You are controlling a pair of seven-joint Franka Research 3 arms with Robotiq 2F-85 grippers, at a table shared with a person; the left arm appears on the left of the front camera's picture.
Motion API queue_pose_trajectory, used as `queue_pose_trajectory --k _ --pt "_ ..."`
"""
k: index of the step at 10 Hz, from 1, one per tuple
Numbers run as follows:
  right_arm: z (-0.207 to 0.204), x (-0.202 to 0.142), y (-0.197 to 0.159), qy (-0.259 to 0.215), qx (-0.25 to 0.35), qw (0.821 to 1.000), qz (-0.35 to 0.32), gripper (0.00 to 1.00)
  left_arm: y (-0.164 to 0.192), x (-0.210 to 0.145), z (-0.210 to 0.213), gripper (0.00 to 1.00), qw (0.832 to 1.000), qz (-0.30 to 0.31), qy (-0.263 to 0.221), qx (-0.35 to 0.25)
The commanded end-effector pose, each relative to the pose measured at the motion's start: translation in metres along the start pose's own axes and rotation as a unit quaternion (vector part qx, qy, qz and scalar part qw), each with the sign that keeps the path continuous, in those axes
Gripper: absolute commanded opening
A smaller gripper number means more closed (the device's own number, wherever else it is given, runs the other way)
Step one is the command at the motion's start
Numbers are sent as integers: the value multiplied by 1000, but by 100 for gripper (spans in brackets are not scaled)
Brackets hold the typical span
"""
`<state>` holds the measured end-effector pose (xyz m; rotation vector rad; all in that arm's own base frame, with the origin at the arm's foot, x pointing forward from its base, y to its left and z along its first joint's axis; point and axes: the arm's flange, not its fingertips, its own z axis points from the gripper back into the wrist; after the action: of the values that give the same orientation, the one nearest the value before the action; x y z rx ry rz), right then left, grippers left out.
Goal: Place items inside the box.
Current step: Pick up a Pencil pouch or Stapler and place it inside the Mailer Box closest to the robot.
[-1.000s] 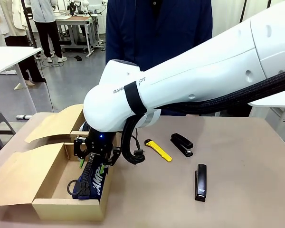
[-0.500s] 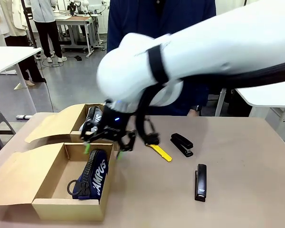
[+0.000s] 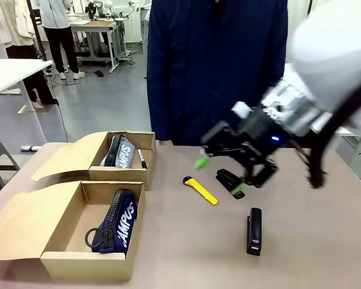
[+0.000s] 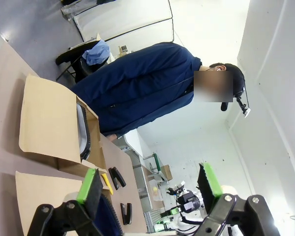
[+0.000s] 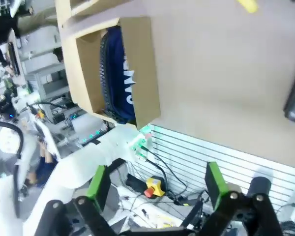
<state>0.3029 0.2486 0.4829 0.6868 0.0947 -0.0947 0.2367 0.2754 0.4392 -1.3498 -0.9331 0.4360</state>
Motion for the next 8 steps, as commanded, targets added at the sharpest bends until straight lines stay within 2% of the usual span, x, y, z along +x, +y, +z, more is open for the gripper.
queue_pose_trajectory --k 1,2,3,4,5,7,8 --pt "-20 11 30 22 -22 999 28 100 0 0 -2 100 1000 -11 -7 -12" --pt "-20 11 30 22 -22 999 28 100 0 0 -2 100 1000 -11 -7 -12" --pt "3 -5 -5 -3 -1 1000 0 100 0 0 -2 100 1000 -11 -7 -12" --pt "27 3 -12 5 59 998 19 100 0 0 -2 100 1000 -11 -7 -12" --pt "72 10 -48 20 134 991 14 100 0 0 -2 100 1000 -11 -7 -12" --pt "149 8 -127 28 240 970 9 100 0 0 -2 100 1000 -11 -7 -12" --pt "179 2 -178 43 277 960 28 100 0 0 -2 100 1000 -11 -7 -12"
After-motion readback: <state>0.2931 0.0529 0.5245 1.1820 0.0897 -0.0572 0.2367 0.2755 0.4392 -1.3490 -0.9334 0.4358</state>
